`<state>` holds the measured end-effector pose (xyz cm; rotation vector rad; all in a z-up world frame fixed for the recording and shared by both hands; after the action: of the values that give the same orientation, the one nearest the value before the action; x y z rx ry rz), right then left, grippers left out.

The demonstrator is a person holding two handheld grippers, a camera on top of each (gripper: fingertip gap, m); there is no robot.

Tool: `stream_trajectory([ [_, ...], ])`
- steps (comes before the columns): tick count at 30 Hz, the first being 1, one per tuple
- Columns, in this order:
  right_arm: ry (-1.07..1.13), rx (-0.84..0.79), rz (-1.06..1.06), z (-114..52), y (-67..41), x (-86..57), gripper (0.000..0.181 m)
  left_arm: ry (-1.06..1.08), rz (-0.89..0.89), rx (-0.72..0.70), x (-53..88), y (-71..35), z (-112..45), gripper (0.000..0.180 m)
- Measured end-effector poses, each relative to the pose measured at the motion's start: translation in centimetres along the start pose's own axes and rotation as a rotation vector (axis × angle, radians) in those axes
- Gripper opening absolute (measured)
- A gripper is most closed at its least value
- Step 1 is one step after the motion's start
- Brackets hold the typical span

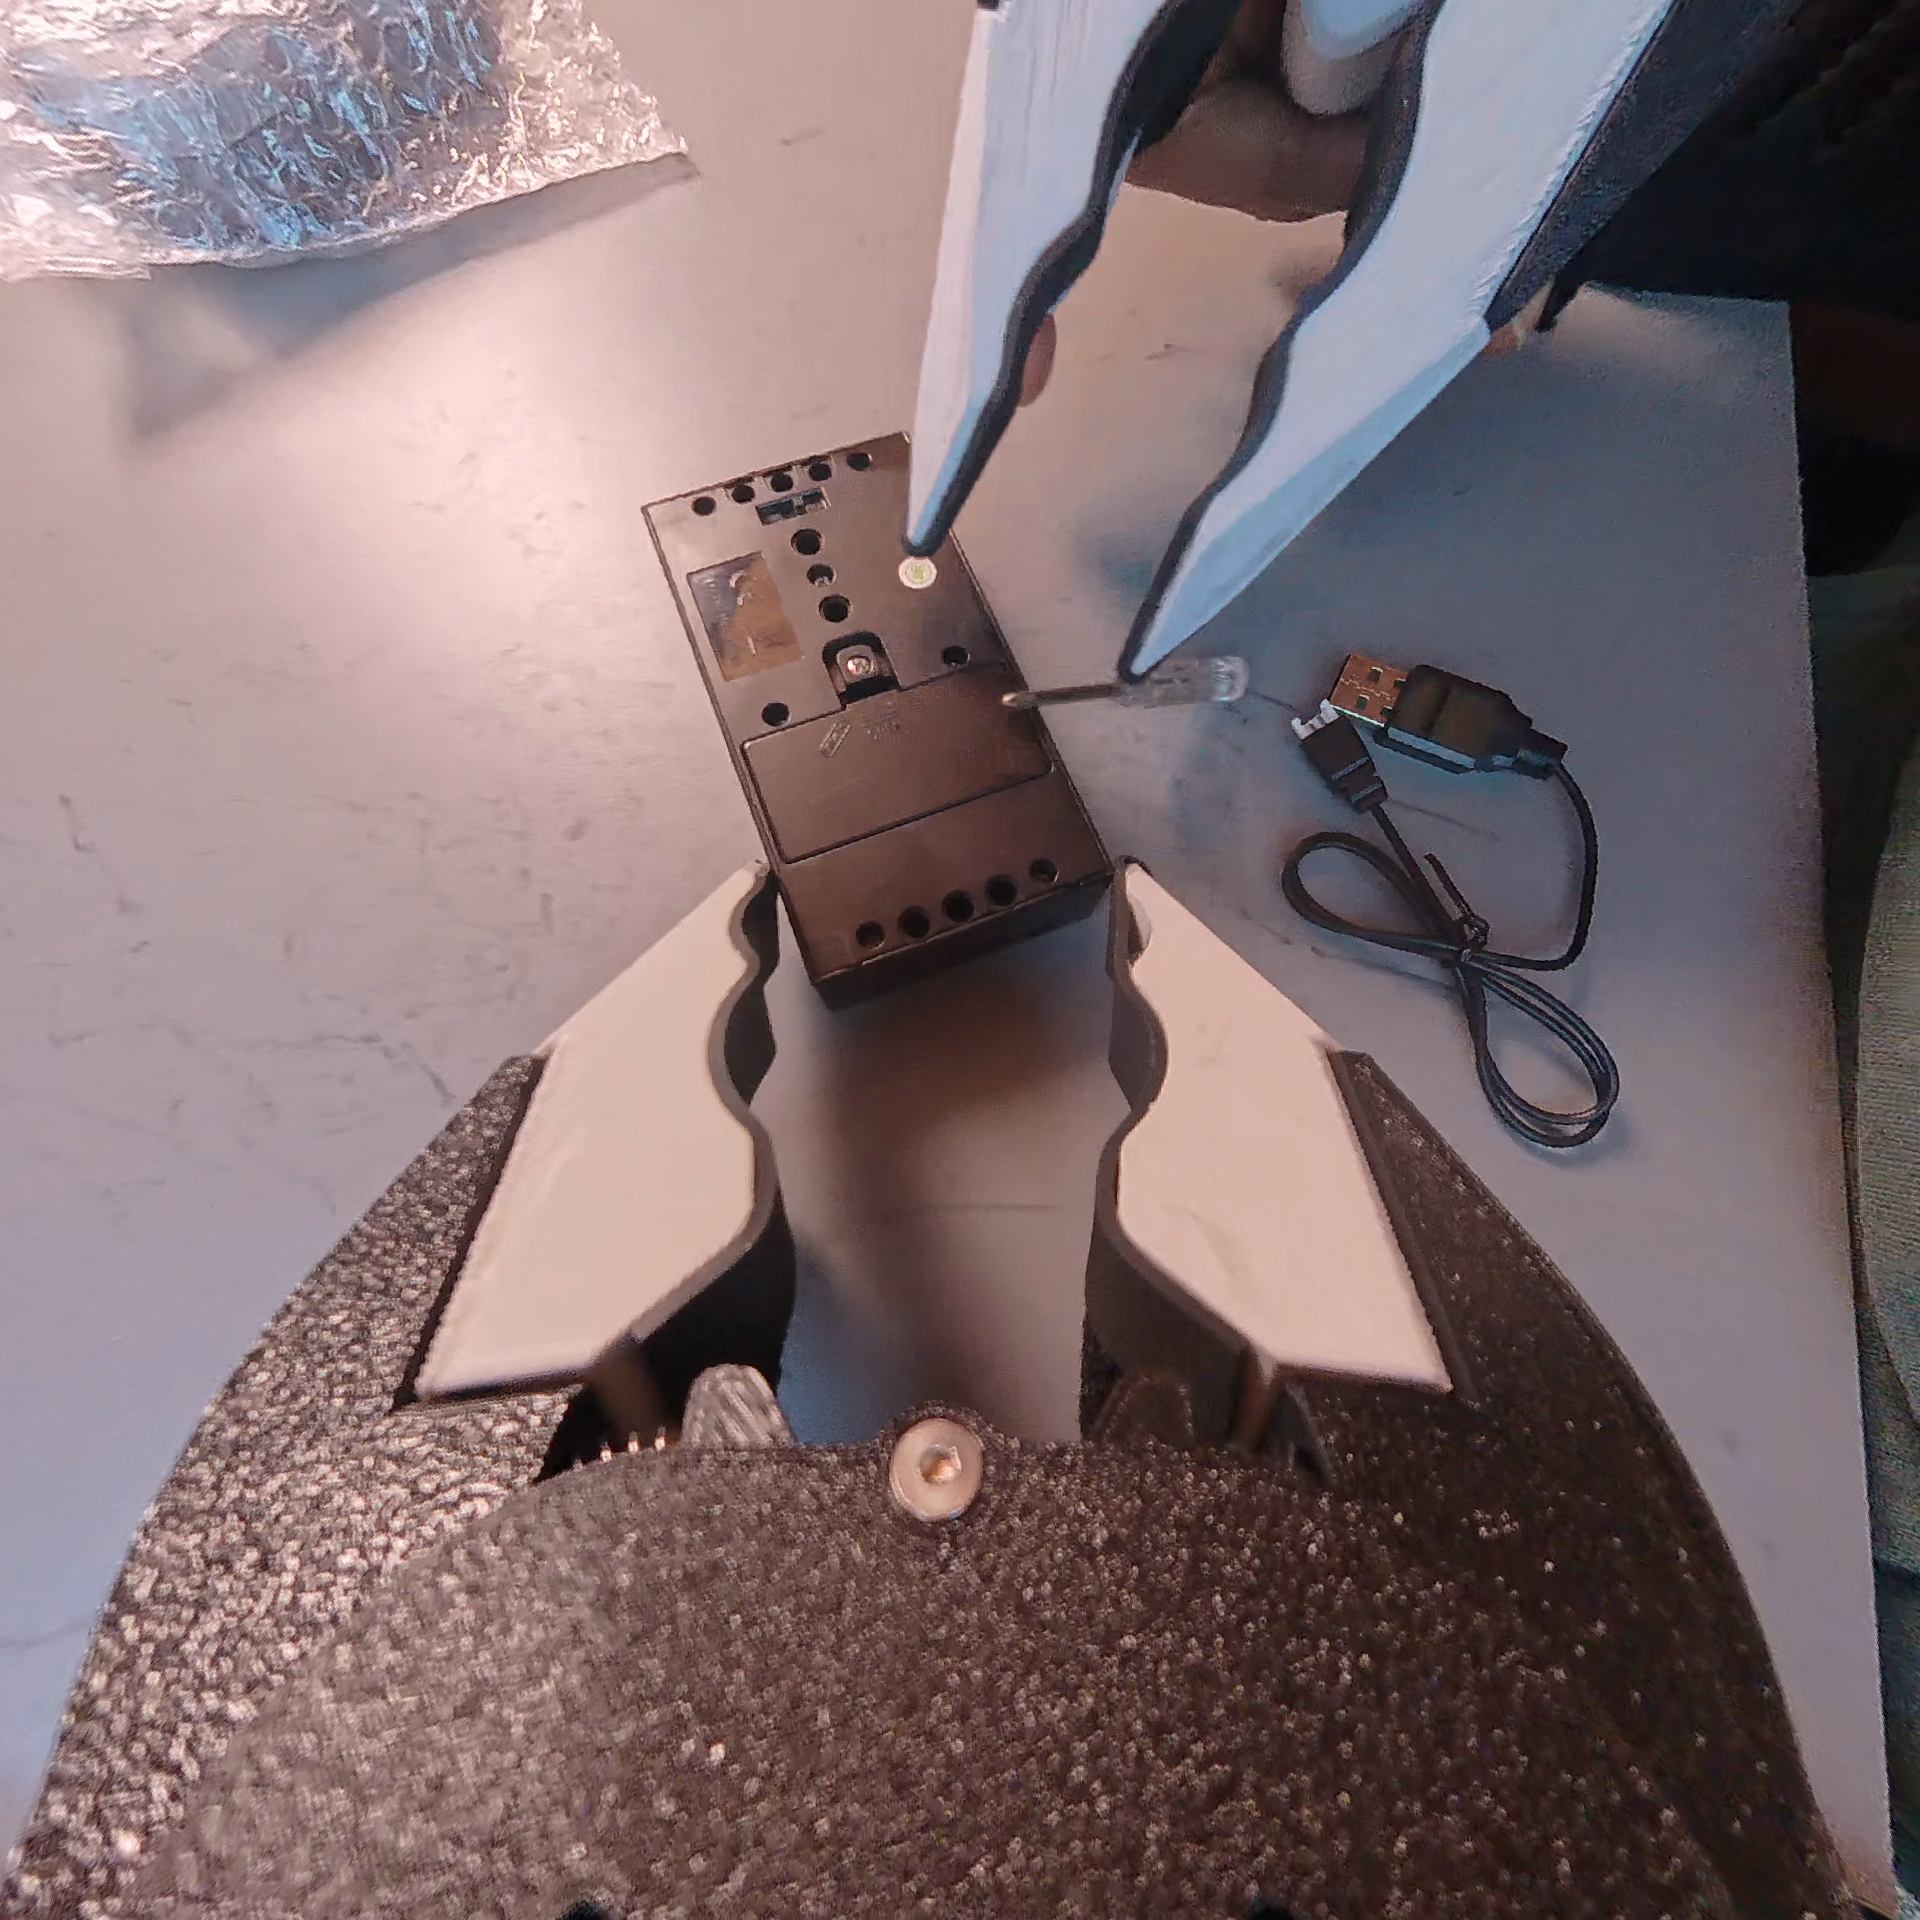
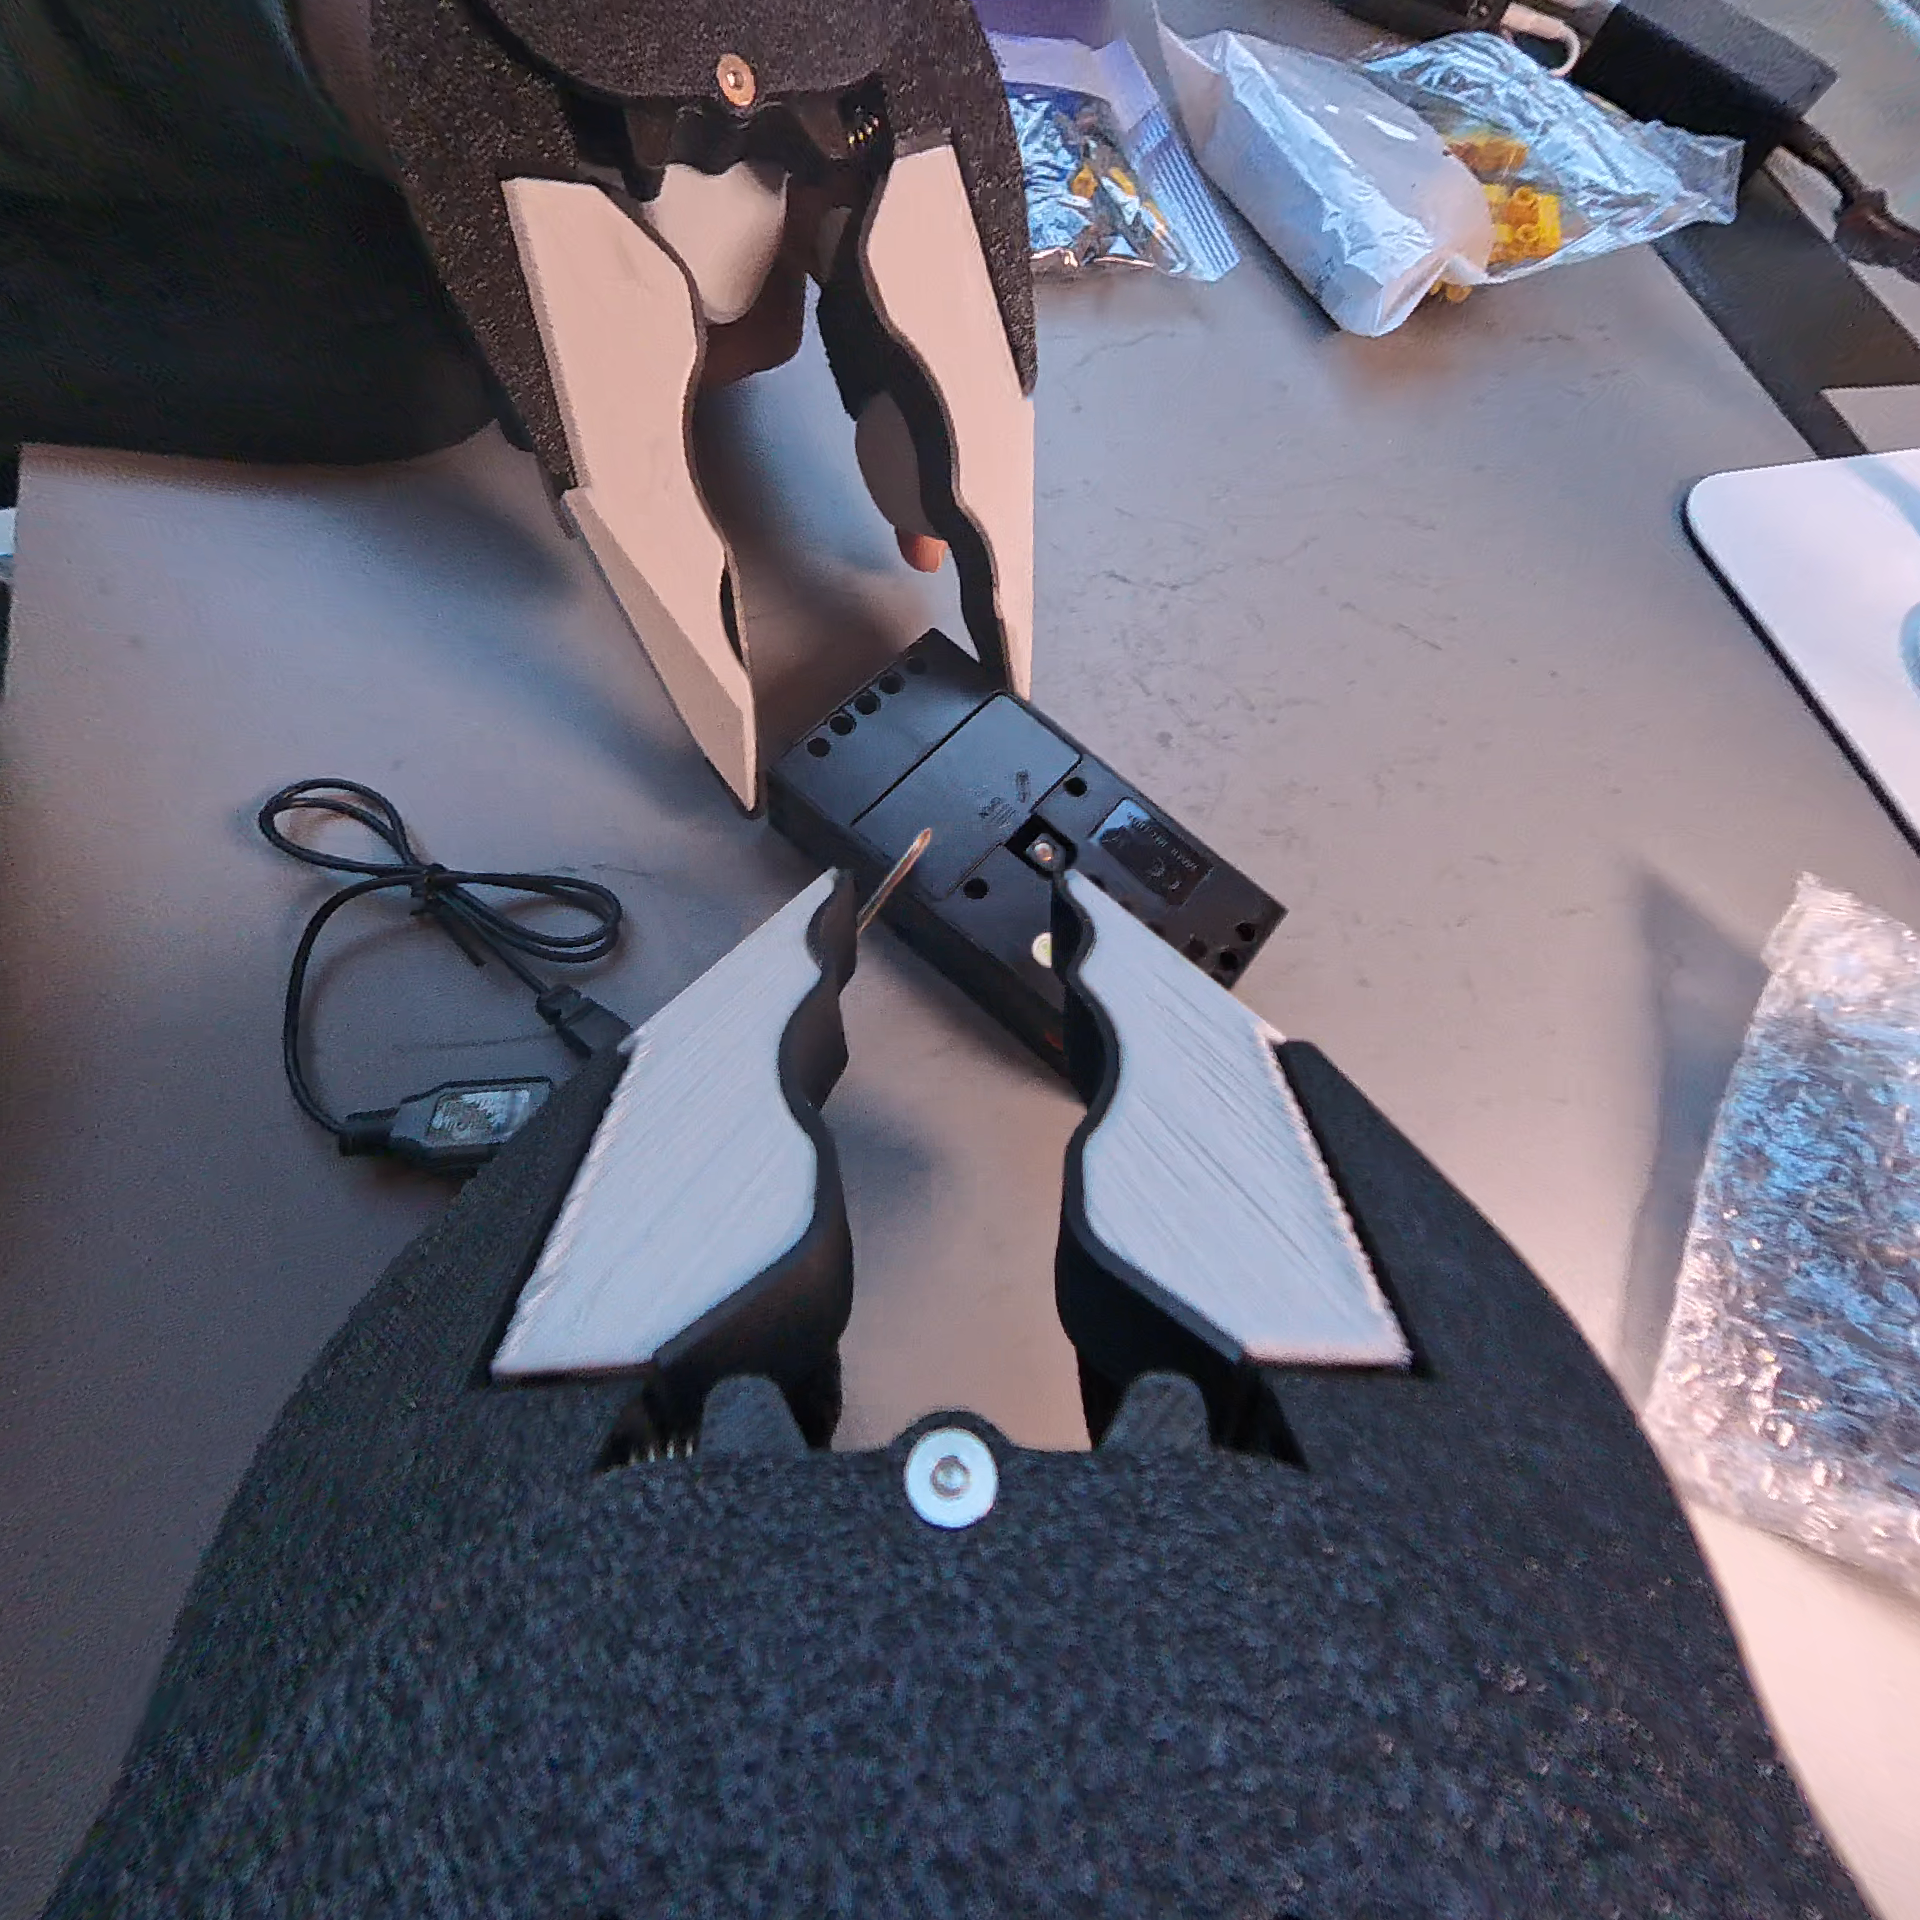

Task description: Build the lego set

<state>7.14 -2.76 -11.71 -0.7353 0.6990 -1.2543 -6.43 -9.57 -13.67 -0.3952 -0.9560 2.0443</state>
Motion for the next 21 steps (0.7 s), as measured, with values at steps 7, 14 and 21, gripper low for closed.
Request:
stream_trajectory([
  [7,-0.109,0.128,-0.006,-0.4,1.2,1.3,0.033,-0.052,0.004,0.002,2.0,0.1,0.1,0.063],
  [14,-0.153,0.245,0.016,-2.1,0.8,1.3,0.031,-0.067,-0.061,-0.005,5.0,0.3,0.1,0.061],
  [21,-0.135,0.274,0.049,-1.7,1.0,-0.3,0.029,-0.299,-0.111,0.037,7.9,1.4,2.1,0.052],
])
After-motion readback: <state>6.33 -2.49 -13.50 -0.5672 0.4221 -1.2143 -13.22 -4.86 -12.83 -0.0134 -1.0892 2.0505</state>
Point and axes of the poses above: each gripper's, where its closed fingertips meet, z back along the fingers, y out of its underside, x = y × z across the jaws, the point moved 8 cm from there along z, back along the fingers, and after that the axes turned 7 degrees about -z, right-handed, at the moved point
